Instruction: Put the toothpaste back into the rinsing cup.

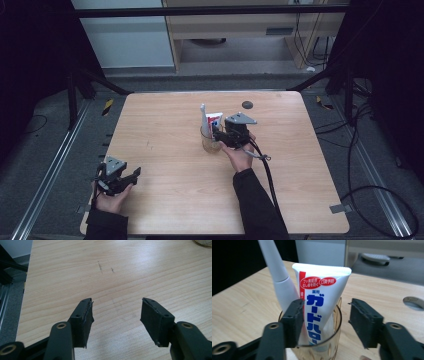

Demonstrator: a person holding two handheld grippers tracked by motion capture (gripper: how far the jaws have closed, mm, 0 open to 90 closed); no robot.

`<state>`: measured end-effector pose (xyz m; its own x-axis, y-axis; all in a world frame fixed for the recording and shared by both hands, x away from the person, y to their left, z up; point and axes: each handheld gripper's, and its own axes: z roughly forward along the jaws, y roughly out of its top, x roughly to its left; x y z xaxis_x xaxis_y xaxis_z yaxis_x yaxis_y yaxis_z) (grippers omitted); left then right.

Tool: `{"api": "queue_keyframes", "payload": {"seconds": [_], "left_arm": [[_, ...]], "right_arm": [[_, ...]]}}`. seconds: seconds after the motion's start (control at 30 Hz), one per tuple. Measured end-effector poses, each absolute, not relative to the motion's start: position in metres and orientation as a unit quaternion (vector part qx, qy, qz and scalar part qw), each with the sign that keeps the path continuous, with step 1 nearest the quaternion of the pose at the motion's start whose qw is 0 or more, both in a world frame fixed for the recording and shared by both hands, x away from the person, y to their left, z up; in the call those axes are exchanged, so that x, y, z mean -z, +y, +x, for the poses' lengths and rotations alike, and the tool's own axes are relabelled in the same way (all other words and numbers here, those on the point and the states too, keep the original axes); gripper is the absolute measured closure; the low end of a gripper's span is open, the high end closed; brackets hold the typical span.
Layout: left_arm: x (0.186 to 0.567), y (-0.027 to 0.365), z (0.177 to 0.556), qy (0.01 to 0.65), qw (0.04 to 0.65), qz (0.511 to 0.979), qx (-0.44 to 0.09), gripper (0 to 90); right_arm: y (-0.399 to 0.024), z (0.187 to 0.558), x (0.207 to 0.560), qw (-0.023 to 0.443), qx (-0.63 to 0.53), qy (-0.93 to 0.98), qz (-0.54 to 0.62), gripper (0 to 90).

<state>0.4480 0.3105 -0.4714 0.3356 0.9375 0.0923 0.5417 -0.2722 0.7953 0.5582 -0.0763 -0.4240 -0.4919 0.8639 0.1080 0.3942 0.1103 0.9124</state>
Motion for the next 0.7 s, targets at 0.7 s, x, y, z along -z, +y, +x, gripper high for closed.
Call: {"api": "queue_keyframes", "payload": {"seconds": [0.7], "left_arm": [[0.476,0.311,0.451,0.505,0.349,0.745,-0.261,34.2]], "right_arm": [[-0.189,0.498,0.440,0.223,-0.460,0.729,0.456,17.3]]}}
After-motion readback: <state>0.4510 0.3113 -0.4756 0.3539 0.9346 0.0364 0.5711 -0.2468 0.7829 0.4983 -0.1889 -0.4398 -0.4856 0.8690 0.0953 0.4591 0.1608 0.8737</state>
